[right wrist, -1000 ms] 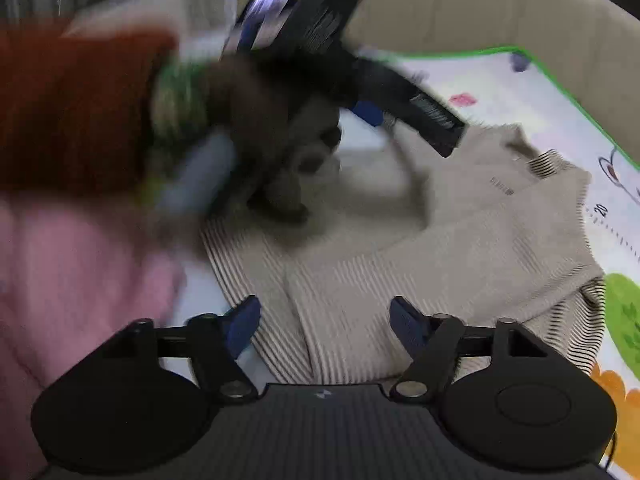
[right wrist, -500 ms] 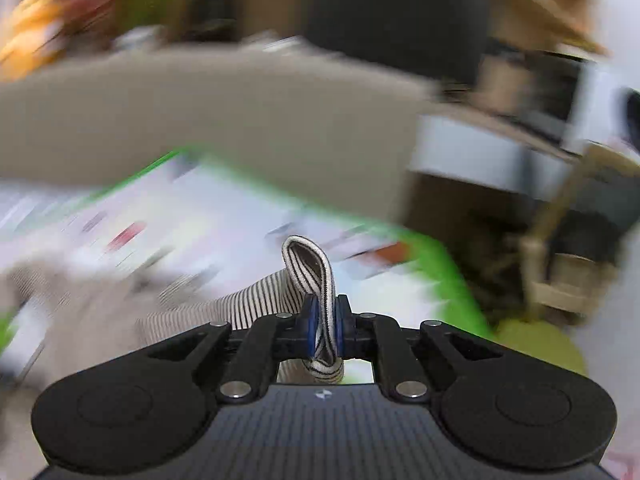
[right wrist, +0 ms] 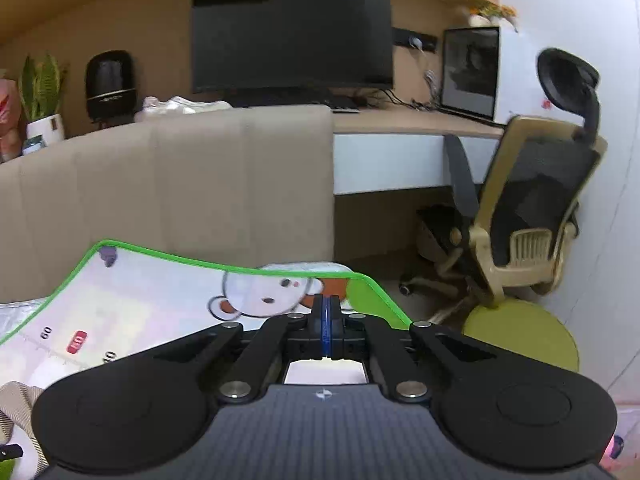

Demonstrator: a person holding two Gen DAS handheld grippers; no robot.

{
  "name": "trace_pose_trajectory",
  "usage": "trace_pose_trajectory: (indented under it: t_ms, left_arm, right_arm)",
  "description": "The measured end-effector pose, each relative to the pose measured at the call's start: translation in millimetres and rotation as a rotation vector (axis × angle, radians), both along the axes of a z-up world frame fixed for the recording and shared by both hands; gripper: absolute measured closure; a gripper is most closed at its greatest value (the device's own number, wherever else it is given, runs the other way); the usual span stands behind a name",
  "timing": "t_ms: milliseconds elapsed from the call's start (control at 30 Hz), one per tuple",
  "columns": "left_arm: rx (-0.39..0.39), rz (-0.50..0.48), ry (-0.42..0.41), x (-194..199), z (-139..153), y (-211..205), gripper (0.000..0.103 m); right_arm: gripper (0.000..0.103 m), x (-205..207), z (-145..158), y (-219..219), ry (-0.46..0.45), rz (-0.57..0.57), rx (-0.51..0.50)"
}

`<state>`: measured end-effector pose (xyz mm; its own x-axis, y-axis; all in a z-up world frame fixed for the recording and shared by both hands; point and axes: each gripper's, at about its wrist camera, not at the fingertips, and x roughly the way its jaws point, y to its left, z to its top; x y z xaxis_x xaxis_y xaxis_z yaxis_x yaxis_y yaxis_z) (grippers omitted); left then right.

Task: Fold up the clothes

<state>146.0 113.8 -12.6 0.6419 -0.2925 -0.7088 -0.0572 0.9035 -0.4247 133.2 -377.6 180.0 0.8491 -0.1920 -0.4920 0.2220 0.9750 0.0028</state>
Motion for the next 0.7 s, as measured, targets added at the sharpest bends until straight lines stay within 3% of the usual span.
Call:
trace_pose_trajectory:
  t_ms: [100, 200, 300, 333, 400, 500, 600, 700]
  left_arm:
    - [-0.050, 0.061, 0.066, 0.1, -5.1, 15.7, 0.006]
    - [-0.074, 0.080, 0.079, -4.7, -5.0, 23.9, 0.004]
    - [-0.062, 0.043, 0.052, -5.3, -2.1, 13.8, 0.003]
    - [-0.055, 0.027, 0.042, -5.4, -1.1, 9.8, 0.003]
    - [-0.028, -0.014, 0.021, -5.7, -0.1, -1.5, 0.001]
    - [0.012, -0.064, 0.017, -5.0, -2.3, -16.3, 0.000]
    - [0.027, -0.086, 0.031, -2.9, -6.6, -24.3, 0.000]
    - [0.037, -0.090, 0.042, -3.5, -9.2, -26.4, 0.000]
  right_arm:
    - [0.103, 6.0, -11.1, 3.4, 0.026, -0.002, 0.037]
    - [0.101, 6.8, -38.7, -4.2, 0.066, -0.016, 0.090]
    - [0.084, -0.4, -70.7, -26.4, 0.102, -0.046, 0.194]
    - [0.070, -6.1, -81.8, -38.2, 0.105, -0.070, 0.256]
    - [0.064, -20.6, -101.0, -60.6, 0.094, -0.128, 0.376]
    - [0.064, -45.7, -136.6, -88.6, 0.102, -0.221, 0.513]
    - [0.064, -65.6, -166.8, -100.8, 0.132, -0.300, 0.536]
    - [0.064, -82.3, -188.9, -109.4, 0.107, -0.416, 0.589]
